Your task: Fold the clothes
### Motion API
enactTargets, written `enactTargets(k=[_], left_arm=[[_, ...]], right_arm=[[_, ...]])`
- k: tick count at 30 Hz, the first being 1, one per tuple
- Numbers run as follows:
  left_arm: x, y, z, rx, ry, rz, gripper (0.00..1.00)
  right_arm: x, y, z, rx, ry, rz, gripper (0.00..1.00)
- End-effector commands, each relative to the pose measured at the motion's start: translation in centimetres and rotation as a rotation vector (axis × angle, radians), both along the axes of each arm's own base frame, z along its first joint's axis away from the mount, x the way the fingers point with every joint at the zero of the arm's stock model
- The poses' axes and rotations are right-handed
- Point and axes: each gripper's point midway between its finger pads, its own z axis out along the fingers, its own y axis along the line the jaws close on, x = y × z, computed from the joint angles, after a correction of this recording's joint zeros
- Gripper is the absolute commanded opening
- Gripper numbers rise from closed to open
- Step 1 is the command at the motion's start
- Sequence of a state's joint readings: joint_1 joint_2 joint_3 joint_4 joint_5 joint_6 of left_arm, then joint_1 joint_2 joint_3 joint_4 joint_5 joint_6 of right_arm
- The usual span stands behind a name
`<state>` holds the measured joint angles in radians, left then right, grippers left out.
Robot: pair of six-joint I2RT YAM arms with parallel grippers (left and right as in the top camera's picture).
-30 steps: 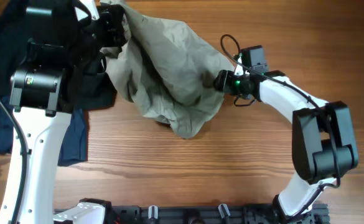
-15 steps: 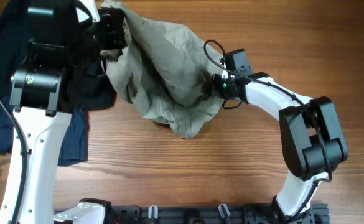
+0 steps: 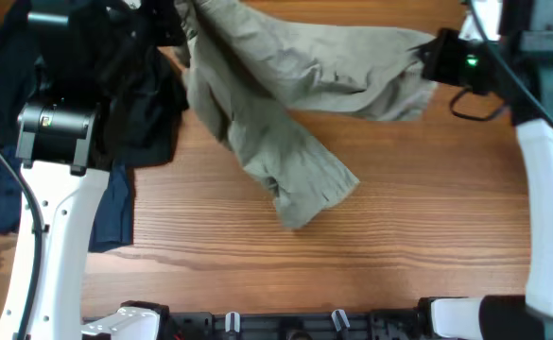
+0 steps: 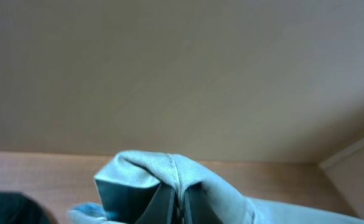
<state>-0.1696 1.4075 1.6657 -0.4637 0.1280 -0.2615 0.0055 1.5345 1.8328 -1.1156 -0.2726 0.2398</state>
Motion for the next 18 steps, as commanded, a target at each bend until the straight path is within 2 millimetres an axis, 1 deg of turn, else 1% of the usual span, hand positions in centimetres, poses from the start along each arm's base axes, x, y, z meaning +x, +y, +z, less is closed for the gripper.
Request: enactTargets(k=[1, 2, 4, 6, 7, 8, 9, 10, 11, 12, 13, 14, 15, 16, 18], left_arm=[[-2.5, -0.2, 5.0, -0.033, -0.138, -0.029, 0.04], [-3.5, -0.4, 6.2, -0.041, -0.17, -0.054, 0.04], [-7.1, -1.0, 9.4, -0.079, -0.253, -0.125, 0.04], [-9.8, -1.0, 11.2, -0.122, -0.29, -0.148, 0.04], [-12.0, -1.2, 12.3, -0.127, -0.32, -0.177, 0.04], [-13.9, -1.3, 12.9, -0.131, -0.337, -0.194, 0.04], [-15.7, -1.5, 13.1, -0.134, -0.337, -0.214, 0.04], [-16.9, -1.8, 12.8, -0.135, -0.322, -0.231, 0.04], [-17.5, -1.9, 12.3, -0.134, -0.299, -0.237, 0.04], [-17.7, -1.8, 11.5, -0.13, -0.262, -0.233, 0.04], [-17.5, -1.5, 10.3, -0.122, -0.215, -0.209, 0.04], [-16.6, -0.8, 8.6, -0.106, -0.147, -0.152, 0.04], [-15.7, -0.4, 7.2, -0.092, -0.096, -0.118, 0.04], [-14.5, -0.2, 5.8, -0.077, -0.045, -0.086, 0.04], [-11.4, -0.1, 2.7, -0.041, 0.059, -0.035, 0.04]], right_arm=[[-2.4, -0.8, 4.9, -0.01, -0.116, 0.016, 0.04], [-3.0, -0.7, 5.8, -0.013, -0.134, 0.019, 0.04], [-5.2, -0.6, 8.6, -0.019, -0.19, 0.03, 0.04], [-7.1, -0.5, 10.2, -0.024, -0.221, 0.033, 0.04], [-7.9, -0.5, 10.8, -0.027, -0.232, 0.034, 0.04], [-8.8, -0.5, 11.2, -0.031, -0.24, 0.037, 0.04], [-9.7, -0.5, 11.6, -0.036, -0.244, 0.041, 0.04], [-10.3, -0.5, 11.7, -0.038, -0.239, 0.038, 0.04], [-10.8, -0.6, 11.5, -0.042, -0.227, 0.034, 0.04], [-11.1, -0.8, 11.1, -0.048, -0.204, 0.026, 0.04], [-11.5, -0.9, 10.3, -0.053, -0.167, 0.02, 0.04], [-11.8, -1.1, 9.0, -0.062, -0.101, 0.016, 0.04], [-11.7, -1.3, 8.1, -0.07, -0.06, 0.014, 0.04], [-11.0, -1.4, 7.1, -0.08, -0.021, 0.015, 0.04], [-8.7, -2.0, 5.2, -0.102, 0.042, -0.001, 0.04]])
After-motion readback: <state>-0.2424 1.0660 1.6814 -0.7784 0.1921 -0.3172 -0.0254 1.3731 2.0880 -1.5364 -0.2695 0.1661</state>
